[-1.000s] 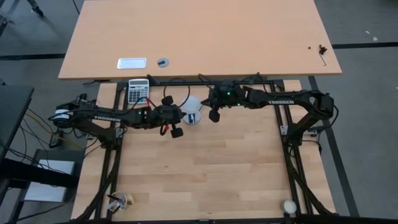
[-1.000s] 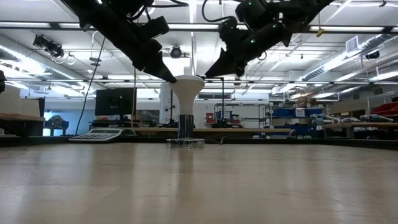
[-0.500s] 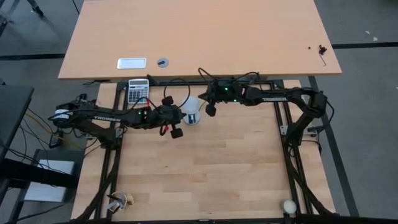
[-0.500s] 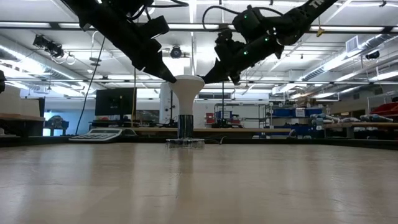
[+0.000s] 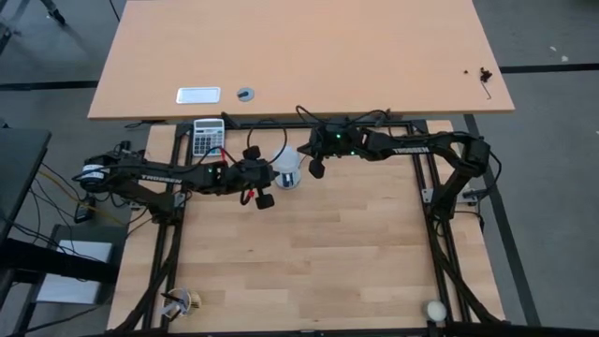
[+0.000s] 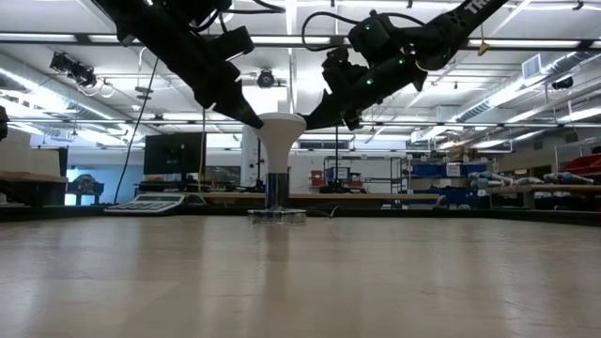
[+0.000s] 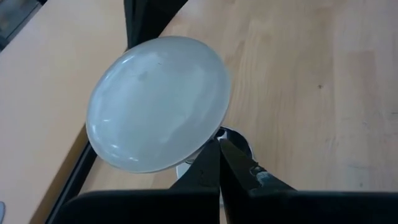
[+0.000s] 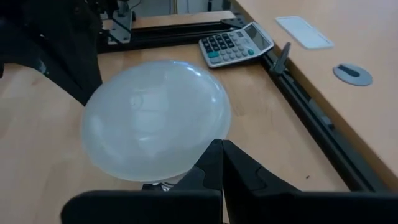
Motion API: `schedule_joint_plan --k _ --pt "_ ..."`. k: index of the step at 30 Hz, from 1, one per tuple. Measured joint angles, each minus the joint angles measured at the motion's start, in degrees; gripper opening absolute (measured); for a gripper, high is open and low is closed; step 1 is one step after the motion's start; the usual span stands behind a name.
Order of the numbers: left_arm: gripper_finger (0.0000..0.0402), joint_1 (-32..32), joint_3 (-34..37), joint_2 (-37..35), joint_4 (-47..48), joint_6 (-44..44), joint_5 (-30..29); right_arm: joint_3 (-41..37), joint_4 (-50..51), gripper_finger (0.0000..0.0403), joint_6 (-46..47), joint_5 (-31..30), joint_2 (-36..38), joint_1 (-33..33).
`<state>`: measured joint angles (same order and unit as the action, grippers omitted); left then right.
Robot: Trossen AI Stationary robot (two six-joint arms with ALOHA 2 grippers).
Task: Screw lightbulb
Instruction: Insert the lightbulb into the lamp, then remove the lightbulb from the lamp
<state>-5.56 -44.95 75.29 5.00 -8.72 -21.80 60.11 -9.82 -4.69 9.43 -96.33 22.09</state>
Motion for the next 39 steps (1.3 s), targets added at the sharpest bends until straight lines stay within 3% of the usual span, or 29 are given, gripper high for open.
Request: schedule_joint_plan --k 13,22,25,31,39 --pt "0.0 -1.6 0.02 0.0 2.45 3.33 -3.08 -0.2 6.41 0.0008 1.51 3.17 -0.17 -2.95" --pt "0.0 -2.36 0.66 0.01 3.87 4.59 -0.88 -0.1 15.21 0.0008 0.5 -0.15 5.21 -6.54" --pt "0.0 -2.36 4.05 0.02 1.15 6.94 1.02 -0.12 20.02 0.0008 -0.23 -2.33 8.03 -6.52" --pt "0.0 -3.01 13.11 0.04 -13.56 10.1 3.31 -2.29 22.8 0.0007 0.15 -3.23 11.84 -6.13" --pt "0.0 -8.85 18.6 0.15 -21.76 12.23 4.63 -10.2 11.72 0.0003 4.87 -3.43 12.07 -6.39"
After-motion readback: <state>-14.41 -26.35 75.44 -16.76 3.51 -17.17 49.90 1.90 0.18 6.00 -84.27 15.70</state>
